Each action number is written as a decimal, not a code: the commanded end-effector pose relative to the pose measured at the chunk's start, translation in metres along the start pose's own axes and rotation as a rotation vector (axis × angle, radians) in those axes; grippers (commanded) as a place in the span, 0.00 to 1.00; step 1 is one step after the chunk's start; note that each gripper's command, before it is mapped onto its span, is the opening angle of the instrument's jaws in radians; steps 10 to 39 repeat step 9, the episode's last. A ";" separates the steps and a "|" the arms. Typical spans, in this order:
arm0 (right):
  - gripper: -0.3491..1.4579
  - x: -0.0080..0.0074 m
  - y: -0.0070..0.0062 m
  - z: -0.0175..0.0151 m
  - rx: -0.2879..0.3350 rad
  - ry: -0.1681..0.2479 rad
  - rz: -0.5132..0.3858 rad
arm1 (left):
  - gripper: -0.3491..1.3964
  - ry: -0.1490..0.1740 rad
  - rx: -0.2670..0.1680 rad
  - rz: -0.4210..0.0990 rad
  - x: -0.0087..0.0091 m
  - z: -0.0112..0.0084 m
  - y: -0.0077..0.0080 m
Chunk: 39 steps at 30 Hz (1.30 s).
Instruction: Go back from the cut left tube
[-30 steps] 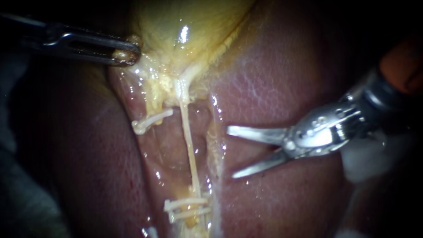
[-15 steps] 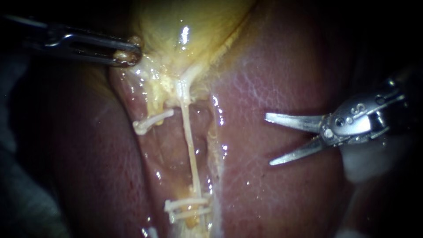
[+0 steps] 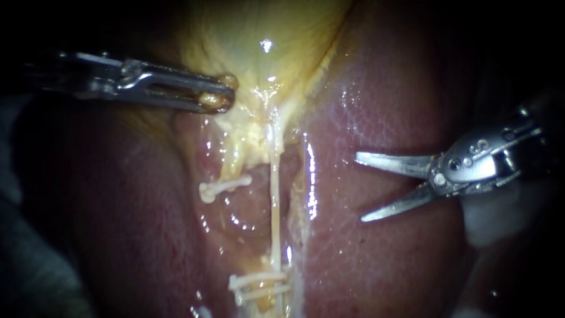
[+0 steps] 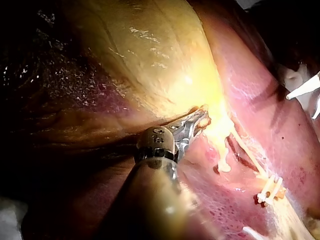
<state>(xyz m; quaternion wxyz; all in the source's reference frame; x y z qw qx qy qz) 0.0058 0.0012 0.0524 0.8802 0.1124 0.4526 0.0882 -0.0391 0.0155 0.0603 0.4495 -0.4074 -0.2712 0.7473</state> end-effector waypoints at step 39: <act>0.99 0.0000 0.0000 0.0002 0.004 0.001 -0.006 | 0.00 -0.007 -0.002 0.001 0.0002 -0.0006 -0.0004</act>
